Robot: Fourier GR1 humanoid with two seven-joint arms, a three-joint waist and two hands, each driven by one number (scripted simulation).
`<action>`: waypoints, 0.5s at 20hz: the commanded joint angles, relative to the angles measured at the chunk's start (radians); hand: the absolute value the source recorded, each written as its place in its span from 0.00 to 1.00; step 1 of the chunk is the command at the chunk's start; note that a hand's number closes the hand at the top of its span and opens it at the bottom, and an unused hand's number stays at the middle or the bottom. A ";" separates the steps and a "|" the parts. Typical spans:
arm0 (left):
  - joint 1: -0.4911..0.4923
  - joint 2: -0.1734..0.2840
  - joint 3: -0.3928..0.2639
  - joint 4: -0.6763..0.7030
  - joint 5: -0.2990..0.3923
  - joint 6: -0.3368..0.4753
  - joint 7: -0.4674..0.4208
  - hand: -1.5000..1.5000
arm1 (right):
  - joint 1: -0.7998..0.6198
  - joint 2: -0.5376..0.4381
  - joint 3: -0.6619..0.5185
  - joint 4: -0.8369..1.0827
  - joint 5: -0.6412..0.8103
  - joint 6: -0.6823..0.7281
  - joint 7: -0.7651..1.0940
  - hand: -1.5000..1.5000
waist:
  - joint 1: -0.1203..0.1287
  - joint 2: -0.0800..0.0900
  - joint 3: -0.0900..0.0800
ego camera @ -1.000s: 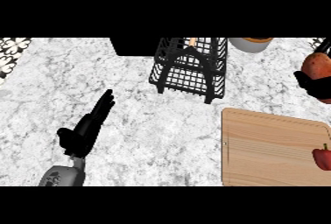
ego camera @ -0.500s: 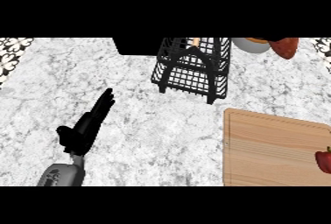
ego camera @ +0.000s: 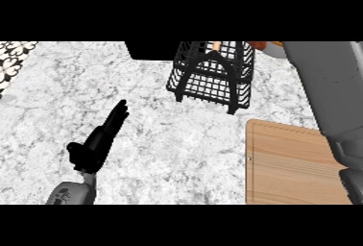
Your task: Pick the sweet potato from the cutting board and place it in the tiered basket
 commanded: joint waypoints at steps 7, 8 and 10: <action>-0.069 0.011 0.035 -0.001 0.024 -0.017 0.071 0.50 | -0.152 0.151 -0.033 0.376 0.053 -0.172 -0.172 1.00 | 0.006 0.005 0.000; -0.005 -0.025 -0.014 0.011 -0.022 0.007 0.004 0.50 | -0.144 0.119 -0.078 0.379 0.003 -0.127 -0.199 1.00 | 0.000 0.003 0.001; -0.035 -0.008 0.018 0.045 -0.004 -0.008 -0.002 0.50 | -0.186 0.199 -0.074 0.433 0.019 -0.193 -0.166 1.00 | 0.004 0.005 0.000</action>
